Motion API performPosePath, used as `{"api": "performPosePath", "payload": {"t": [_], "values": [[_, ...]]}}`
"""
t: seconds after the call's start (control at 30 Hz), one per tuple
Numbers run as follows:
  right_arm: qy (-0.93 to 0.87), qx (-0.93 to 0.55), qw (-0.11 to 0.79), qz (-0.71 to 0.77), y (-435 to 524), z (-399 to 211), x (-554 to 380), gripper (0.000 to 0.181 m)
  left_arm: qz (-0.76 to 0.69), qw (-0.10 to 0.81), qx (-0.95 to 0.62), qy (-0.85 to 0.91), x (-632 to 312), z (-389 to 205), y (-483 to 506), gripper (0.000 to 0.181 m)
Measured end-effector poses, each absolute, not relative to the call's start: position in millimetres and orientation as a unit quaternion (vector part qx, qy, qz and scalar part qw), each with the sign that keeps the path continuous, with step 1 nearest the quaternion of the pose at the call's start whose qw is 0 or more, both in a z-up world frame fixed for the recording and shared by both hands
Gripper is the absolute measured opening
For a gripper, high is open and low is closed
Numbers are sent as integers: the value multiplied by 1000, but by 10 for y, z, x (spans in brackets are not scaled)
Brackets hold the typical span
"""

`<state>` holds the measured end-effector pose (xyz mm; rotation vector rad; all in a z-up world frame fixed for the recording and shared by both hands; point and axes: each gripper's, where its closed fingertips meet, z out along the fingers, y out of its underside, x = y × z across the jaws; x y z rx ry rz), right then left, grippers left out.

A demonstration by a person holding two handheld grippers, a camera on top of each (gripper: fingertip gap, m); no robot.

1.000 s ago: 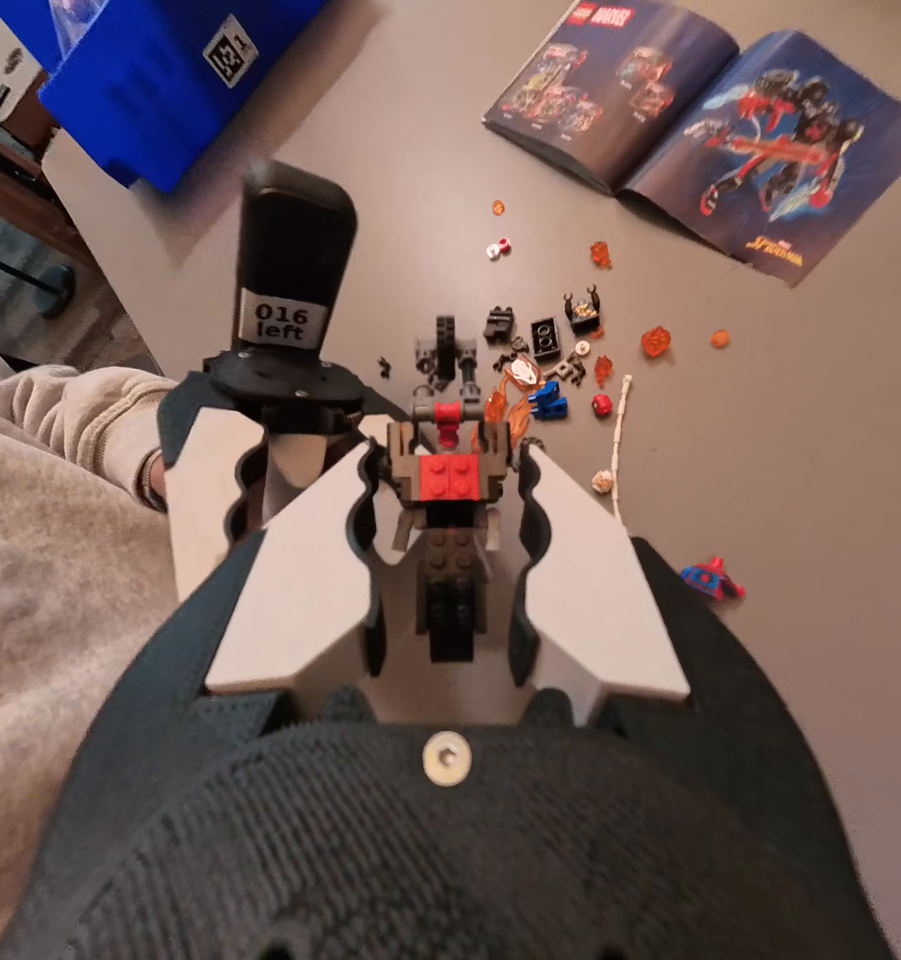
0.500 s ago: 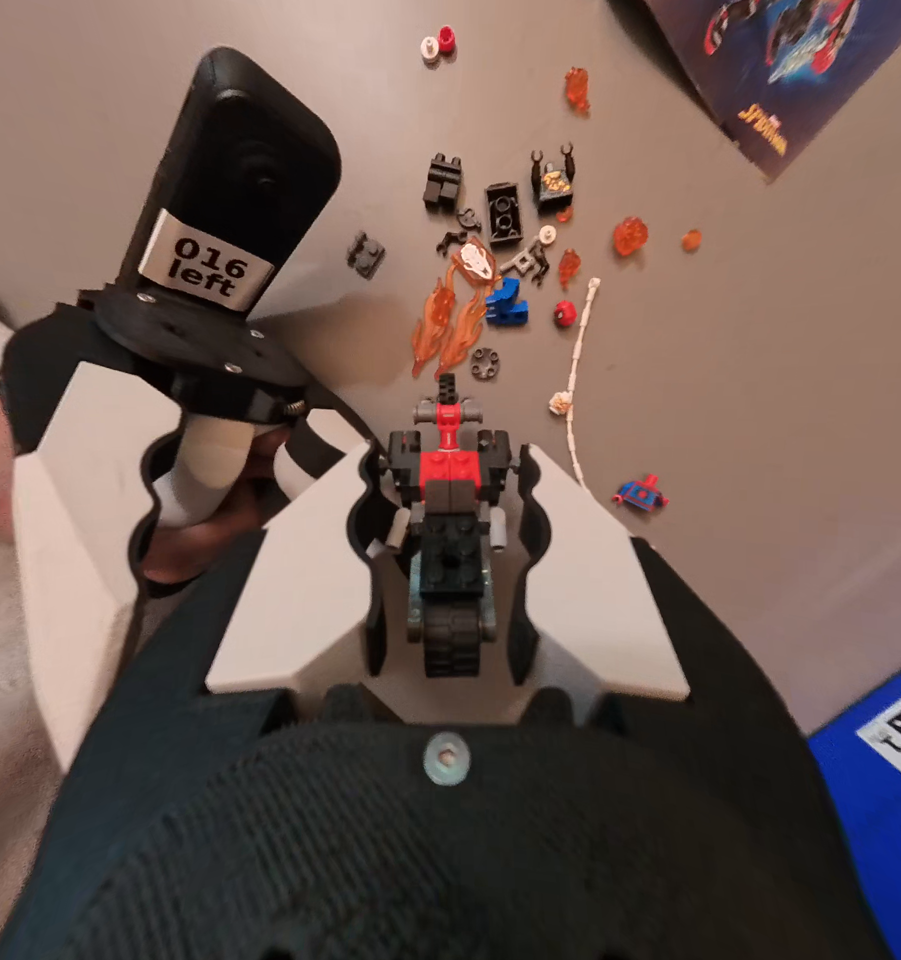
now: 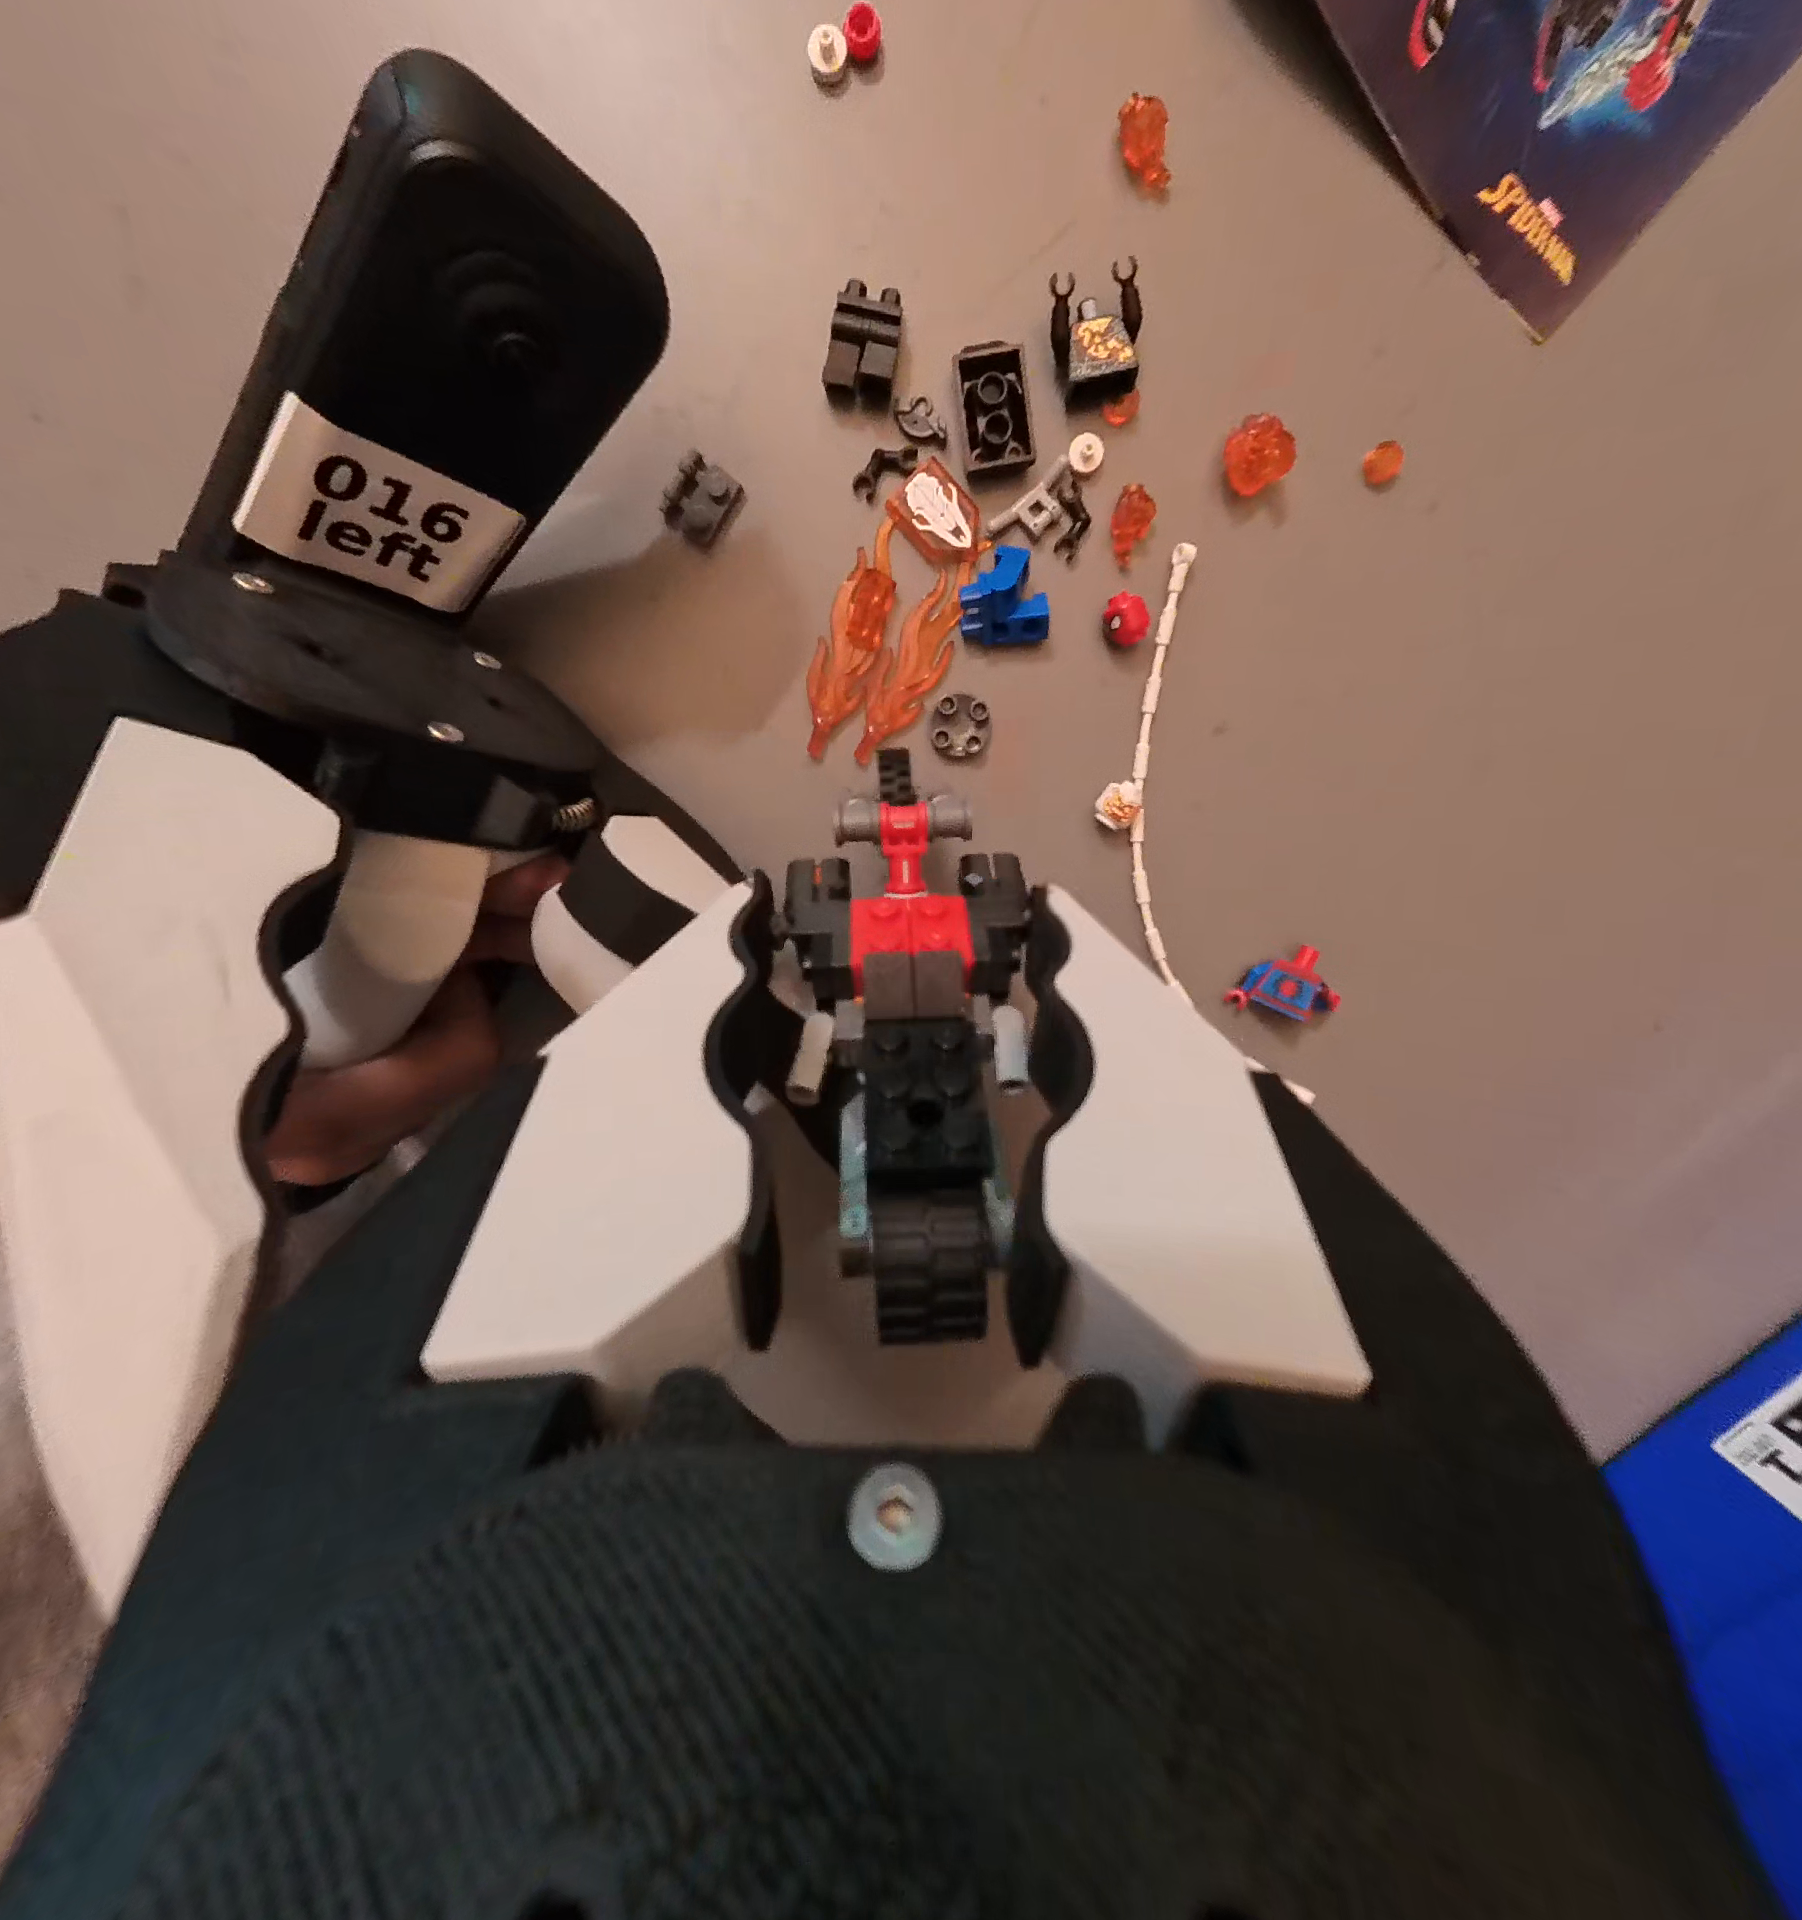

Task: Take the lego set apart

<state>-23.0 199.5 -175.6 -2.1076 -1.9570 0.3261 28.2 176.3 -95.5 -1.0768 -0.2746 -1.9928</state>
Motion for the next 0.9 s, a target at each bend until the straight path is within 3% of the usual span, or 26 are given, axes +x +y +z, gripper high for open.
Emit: {"api": "performPosePath", "payload": {"t": [0.9], "values": [[-678,-714,129,116,2014,-1731,-198,45,-789,412,-444,-101,325,-992,1755,88]]}}
